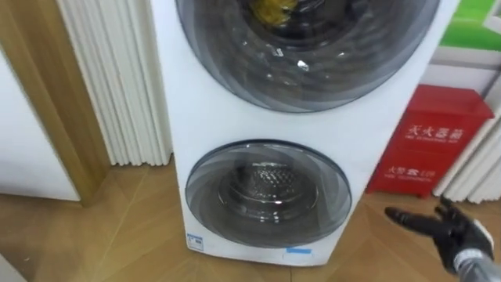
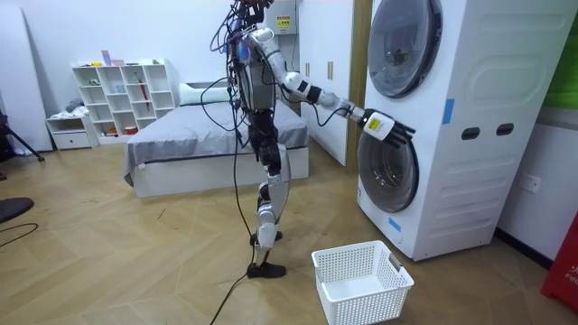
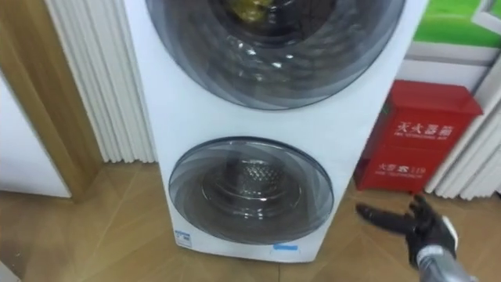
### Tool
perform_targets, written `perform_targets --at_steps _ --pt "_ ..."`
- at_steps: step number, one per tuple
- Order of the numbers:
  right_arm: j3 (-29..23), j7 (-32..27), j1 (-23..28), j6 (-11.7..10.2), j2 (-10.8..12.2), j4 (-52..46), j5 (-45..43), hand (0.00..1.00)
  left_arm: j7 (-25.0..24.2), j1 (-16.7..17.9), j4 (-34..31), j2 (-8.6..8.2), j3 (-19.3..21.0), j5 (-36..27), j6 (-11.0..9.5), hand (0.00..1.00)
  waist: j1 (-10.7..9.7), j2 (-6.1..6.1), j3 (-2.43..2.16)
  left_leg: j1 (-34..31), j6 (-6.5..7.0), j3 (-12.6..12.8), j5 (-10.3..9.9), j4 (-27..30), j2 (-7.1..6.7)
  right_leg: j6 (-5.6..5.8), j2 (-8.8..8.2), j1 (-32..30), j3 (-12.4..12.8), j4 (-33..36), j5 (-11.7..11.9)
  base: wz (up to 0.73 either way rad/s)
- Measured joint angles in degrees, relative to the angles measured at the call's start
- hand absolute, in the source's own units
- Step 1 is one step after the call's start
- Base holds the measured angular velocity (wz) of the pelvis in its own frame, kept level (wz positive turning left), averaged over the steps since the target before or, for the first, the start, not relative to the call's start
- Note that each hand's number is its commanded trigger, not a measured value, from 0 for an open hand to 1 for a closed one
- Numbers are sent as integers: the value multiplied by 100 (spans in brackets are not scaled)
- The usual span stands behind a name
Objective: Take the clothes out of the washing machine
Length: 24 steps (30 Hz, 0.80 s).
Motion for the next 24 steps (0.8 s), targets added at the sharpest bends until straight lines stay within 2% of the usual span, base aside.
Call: perform_targets --at_steps 4,8,12,16,18,24 --pt "1 -140 -252 5 -225 -15 237 0 -7 64 18 47 80 108 100 0 41 18 -16 -45 7 -82 8 -3 -8 1 0 1 -124 2 0 12" --pt "33 -284 -750 95 -546 -16 576 0 -15 112 -3 59 75 174 299 0 111 7 -32 -87 9 -117 12 4 -10 2 -1 -8 -235 2 -1 5" --pt "36 -395 -1195 115 -627 6 606 0 -40 172 -91 71 66 325 420 0 131 -51 -67 -77 8 -177 13 12 -20 1 0 15 -293 2 -1 8" --pt "47 -501 -1336 166 -761 23 660 0 -40 180 -193 111 66 484 466 0 230 -98 -53 -79 11 -245 15 8 -38 1 -9 38 -379 4 -1 9" --pt "47 -510 -1374 170 -870 22 828 0 -39 200 -246 142 79 486 464 0 264 -123 -37 -72 11 -326 15 11 -53 2 -16 92 -529 -7 -1 19" --pt "68 -495 -1967 182 -1158 -104 1044 0 -53 286 -272 149 193 503 528 0 222 -129 -34 -129 11 -430 15 16 -67 2 -18 90 -739 -11 -1 10"
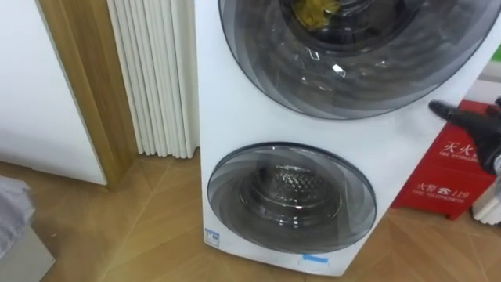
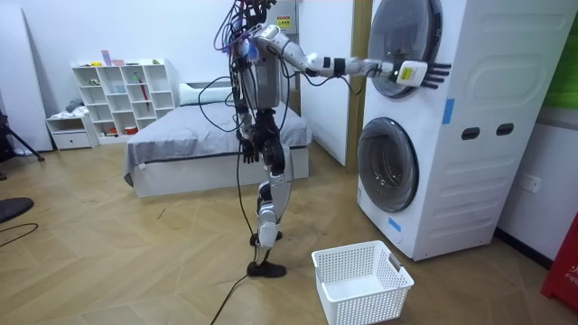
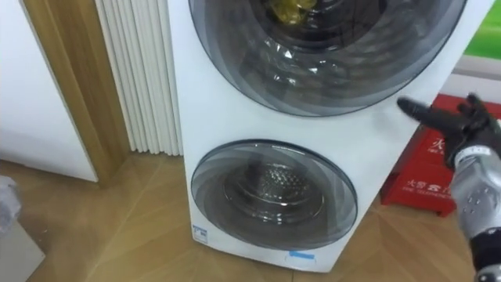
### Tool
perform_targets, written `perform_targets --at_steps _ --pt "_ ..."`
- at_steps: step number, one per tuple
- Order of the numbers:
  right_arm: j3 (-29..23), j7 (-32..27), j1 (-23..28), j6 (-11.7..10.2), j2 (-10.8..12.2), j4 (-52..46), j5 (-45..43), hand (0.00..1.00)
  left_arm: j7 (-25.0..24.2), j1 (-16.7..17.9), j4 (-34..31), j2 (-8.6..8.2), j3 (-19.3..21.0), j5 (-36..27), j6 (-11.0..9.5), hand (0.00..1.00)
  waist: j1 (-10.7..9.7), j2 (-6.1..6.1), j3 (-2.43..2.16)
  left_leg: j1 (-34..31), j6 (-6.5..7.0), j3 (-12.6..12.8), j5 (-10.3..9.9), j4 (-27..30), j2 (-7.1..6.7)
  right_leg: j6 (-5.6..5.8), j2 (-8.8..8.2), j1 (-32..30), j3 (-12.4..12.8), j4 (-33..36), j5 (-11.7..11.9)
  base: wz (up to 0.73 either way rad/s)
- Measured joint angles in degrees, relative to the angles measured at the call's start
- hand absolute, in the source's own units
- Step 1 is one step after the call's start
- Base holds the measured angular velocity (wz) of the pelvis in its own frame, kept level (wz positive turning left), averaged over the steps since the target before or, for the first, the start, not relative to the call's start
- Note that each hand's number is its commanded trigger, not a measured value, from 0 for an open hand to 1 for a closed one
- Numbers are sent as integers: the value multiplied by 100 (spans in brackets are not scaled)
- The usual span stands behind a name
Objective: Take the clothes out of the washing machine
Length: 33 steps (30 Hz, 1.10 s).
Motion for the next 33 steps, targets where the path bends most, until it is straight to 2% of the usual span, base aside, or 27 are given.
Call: perform_targets --at_steps 5,11,12,15,21,33 --pt "203 66 -516 -17 -308 -66 0 0 9 4 -35 30 9 0 -9 0 20 0 0 -2 1 -58 1 -8 -19 0 -2 9 -4 1 0 7" --pt "313 113 -802 2 -330 -55 11 0 41 8 -171 28 17 145 -5 0 -99 -12 -6 -102 -1 -85 30 -23 -28 1 -1 -81 0 -8 -1 1" --pt "314 88 -885 63 -342 -55 35 0 42 8 -173 37 16 248 -6 0 -127 -20 -8 -105 -2 -84 48 -45 -28 1 -2 -94 -3 -7 -1 0" --pt "421 45 -904 100 -462 -55 205 0 43 9 -142 48 12 395 -6 0 -107 -62 -24 -37 -5 -83 84 -131 -28 1 -4 -69 -2 2 -1 0" --pt "628 -43 -909 121 -558 -54 321 0 42 17 -109 64 16 496 -14 0 -67 -176 -18 62 -18 -80 130 -253 -25 1 -5 -36 4 2 -1 0" --pt "641 9 -908 126 -560 -659 309 0 4 8 -148 88 121 498 -30 0 -20 -188 -21 50 -19 36 130 -246 -11 1 -7 -92 183 -6 -1 -5"
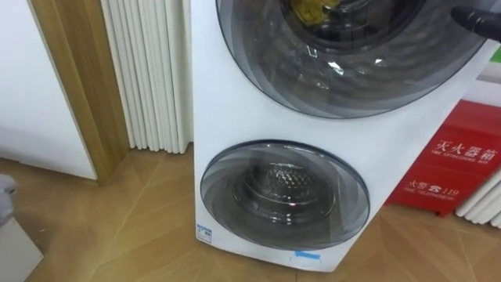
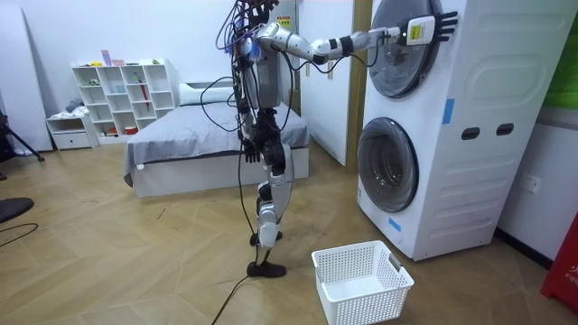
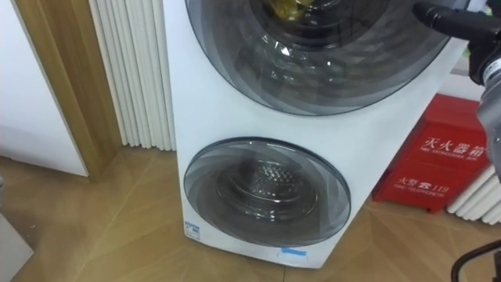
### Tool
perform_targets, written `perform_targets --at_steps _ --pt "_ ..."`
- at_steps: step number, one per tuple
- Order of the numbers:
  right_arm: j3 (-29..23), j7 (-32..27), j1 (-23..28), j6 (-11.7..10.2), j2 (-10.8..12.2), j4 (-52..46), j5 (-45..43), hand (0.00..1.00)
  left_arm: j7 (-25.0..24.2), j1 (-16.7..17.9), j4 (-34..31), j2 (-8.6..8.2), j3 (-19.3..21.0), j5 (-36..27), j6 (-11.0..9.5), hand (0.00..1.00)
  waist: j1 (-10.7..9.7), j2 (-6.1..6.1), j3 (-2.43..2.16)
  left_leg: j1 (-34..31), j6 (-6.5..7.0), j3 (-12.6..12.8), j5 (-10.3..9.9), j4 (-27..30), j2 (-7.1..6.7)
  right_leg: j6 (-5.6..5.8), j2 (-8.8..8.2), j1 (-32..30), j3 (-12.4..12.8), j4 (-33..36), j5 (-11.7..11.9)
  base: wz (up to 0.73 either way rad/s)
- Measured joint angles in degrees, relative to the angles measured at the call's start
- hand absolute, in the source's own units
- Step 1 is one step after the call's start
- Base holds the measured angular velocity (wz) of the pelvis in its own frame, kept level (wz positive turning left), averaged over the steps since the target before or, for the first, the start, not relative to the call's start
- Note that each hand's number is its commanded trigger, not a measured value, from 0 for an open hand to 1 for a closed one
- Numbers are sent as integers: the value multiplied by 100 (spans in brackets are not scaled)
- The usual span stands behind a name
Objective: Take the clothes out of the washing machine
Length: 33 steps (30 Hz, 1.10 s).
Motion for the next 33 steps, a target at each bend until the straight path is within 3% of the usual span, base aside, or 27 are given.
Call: perform_targets --at_steps 14,20,23,26,33 --pt "8 396 0 -7 -12 -90 160 0 -30 38 242 15 -14 -1 -43 0 49 1 6 -14 0 -7 0 79 -1 0 -1 39 -36 -3 0 0" --pt "238 577 1 -95 -118 -81 380 0 -57 -2 241 15 -19 -5 -6 0 73 79 60 -58 -1 12 -2 133 8 0 3 7 -11 -2 0 -2" --pt "362 704 18 -136 -141 -44 380 0 -56 -29 224 20 -19 -3 53 0 67 104 57 -59 -8 17 2 137 23 0 17 16 -15 -3 0 0" --pt "460 904 108 -218 -141 121 381 0 -55 -81 206 43 -116 0 105 0 77 105 58 -5 -18 17 8 145 35 0 30 67 -13 -5 0 0" --pt "726 1181 687 -137 -44 643 487 0 -39 -280 220 77 -543 -7 137 0 292 135 78 -68 -18 -6 8 245 33 0 33 75 -24 -4 0 2"
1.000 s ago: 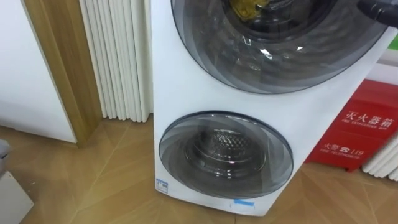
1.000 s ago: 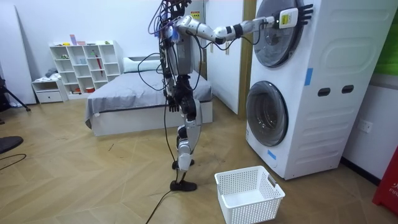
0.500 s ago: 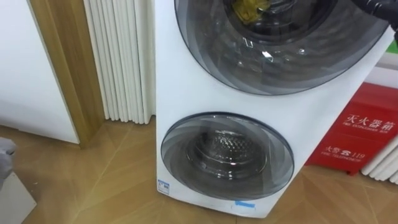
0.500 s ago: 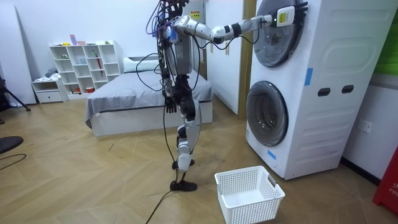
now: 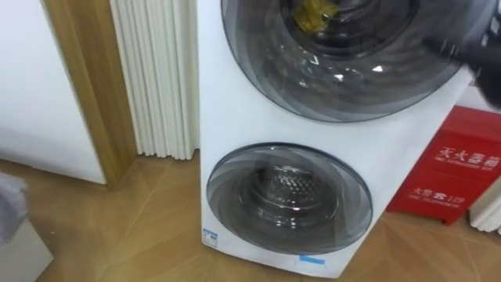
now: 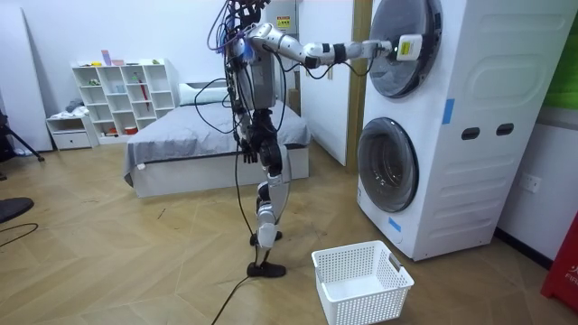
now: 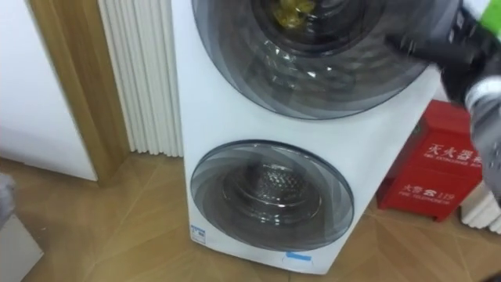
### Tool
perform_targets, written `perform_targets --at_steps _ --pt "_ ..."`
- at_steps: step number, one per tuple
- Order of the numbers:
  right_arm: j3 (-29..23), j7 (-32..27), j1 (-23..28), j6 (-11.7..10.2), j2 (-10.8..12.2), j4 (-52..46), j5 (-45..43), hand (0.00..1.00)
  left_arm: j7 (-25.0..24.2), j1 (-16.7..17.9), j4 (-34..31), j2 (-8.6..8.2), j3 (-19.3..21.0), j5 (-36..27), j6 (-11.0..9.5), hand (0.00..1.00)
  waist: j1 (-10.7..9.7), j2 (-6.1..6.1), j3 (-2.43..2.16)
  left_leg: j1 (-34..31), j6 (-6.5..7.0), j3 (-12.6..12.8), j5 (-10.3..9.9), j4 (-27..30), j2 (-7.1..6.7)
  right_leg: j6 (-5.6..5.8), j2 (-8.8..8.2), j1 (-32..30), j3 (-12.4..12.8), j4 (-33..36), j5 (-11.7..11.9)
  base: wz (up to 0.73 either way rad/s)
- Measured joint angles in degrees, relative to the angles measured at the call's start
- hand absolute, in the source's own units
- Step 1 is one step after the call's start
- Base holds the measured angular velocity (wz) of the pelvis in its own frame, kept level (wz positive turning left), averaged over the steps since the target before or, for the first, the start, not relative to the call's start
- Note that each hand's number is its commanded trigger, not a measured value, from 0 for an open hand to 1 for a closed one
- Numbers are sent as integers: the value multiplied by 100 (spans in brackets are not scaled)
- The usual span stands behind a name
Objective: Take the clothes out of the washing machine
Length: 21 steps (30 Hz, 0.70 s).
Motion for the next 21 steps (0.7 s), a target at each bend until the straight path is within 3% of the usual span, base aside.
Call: perform_targets --at_steps 10,21 --pt "2 116 153 3 2 8 60 0 -122 -1 169 25 -28 -25 6 0 76 45 -9 -53 0 2 0 36 3 -1 3 -38 7 9 1 0" --pt "-82 110 819 2 109 -1004 75 0 -165 6 219 59 -28 -41 -8 0 25 -19 -32 69 -3 201 2 -48 41 -1 8 -56 228 13 1 -9"
